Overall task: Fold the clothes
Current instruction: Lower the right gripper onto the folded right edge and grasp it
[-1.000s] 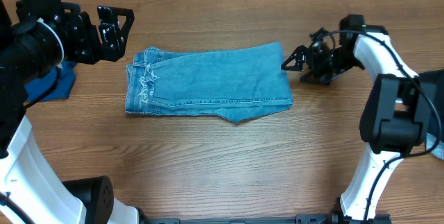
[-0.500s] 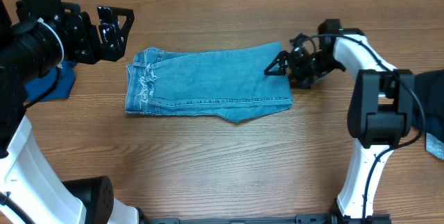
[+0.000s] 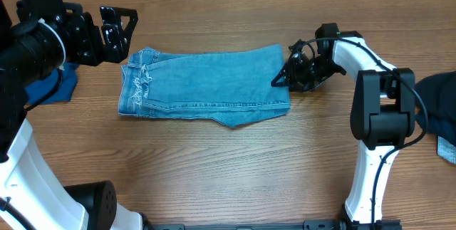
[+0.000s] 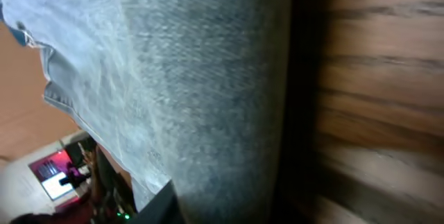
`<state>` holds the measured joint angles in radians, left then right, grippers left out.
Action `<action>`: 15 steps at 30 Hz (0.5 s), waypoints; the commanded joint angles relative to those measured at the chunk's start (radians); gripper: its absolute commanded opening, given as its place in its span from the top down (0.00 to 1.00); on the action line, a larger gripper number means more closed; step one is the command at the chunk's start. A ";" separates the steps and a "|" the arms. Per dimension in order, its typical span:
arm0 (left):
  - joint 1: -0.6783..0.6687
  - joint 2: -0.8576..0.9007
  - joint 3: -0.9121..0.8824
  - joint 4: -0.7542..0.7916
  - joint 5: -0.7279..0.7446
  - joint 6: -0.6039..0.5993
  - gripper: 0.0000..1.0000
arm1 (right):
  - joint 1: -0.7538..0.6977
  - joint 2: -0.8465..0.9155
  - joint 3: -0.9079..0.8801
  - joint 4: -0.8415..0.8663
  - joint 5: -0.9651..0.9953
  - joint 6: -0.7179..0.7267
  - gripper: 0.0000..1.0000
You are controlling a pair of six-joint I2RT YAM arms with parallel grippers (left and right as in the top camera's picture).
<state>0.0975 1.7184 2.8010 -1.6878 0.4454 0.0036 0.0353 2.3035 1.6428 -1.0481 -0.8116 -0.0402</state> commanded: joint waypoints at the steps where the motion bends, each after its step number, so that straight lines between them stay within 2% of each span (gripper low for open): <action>1: -0.003 0.004 -0.004 -0.001 0.016 0.012 0.00 | -0.038 -0.066 0.000 -0.008 -0.021 0.014 0.74; 10: -0.003 0.004 -0.004 -0.001 0.016 0.012 0.00 | -0.122 -0.319 0.023 -0.008 -0.020 0.011 0.74; 12: -0.003 0.004 -0.004 -0.001 0.016 0.012 0.00 | -0.133 -0.353 0.023 -0.008 -0.009 0.010 0.58; 14: -0.003 0.004 -0.004 -0.001 0.016 0.012 0.00 | -0.134 -0.369 0.023 -0.013 0.059 0.011 0.38; 15: -0.003 0.004 -0.004 -0.001 0.016 0.012 0.00 | -0.134 -0.367 0.021 -0.023 0.117 0.011 0.31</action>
<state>0.0975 1.7184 2.8010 -1.6878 0.4454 0.0036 -0.1051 1.9450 1.6554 -1.0584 -0.8024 -0.0269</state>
